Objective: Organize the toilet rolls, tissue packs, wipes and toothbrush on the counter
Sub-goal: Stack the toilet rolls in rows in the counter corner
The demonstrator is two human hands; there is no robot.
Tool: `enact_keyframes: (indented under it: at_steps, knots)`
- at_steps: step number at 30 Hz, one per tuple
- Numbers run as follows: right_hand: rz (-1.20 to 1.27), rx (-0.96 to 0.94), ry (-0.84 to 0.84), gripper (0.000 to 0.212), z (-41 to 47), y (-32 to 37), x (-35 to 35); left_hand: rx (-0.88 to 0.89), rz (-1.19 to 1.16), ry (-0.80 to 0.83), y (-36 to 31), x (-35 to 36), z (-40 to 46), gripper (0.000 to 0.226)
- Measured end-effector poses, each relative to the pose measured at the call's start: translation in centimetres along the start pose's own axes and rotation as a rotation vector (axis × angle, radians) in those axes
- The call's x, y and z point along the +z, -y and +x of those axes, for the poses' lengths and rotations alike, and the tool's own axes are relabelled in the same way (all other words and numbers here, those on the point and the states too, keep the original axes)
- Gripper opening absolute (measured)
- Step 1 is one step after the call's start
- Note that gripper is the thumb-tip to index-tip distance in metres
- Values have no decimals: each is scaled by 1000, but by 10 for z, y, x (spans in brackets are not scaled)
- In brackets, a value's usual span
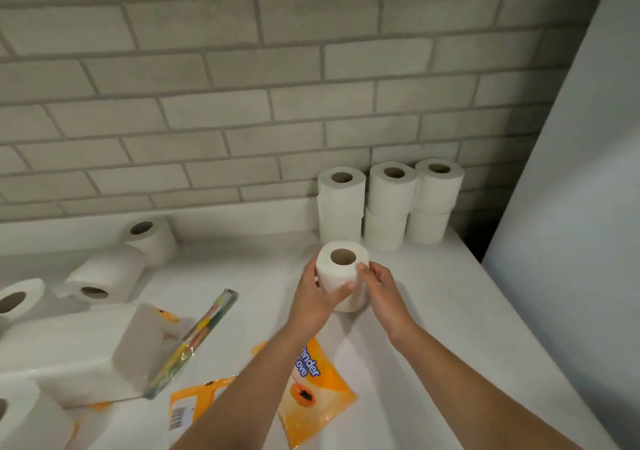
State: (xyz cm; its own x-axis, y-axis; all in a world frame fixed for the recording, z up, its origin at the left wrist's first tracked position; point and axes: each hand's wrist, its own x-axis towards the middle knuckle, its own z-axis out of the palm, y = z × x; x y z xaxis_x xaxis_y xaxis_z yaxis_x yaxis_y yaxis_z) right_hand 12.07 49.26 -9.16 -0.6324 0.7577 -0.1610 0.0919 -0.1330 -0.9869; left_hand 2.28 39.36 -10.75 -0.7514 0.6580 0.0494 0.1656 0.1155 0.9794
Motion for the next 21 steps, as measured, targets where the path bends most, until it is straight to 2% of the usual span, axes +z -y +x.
enact_keyframes:
  at_steps: [6,12,13,17,21]
  knots:
    - [-85,26,104,36,27,-2,-21,-36,17,-40,14,20,18,87]
    - [-123,42,142,29,57,10,-22,-60,14,-157,14,29,41,77]
    - [-125,46,133,32,63,10,-22,-62,-8,-173,12,31,45,73]
    - [-126,44,86,67,97,-12,-22,-89,-102,-226,10,35,57,63]
    - [-143,32,68,71,107,-14,-22,-105,-131,-251,11,39,61,63]
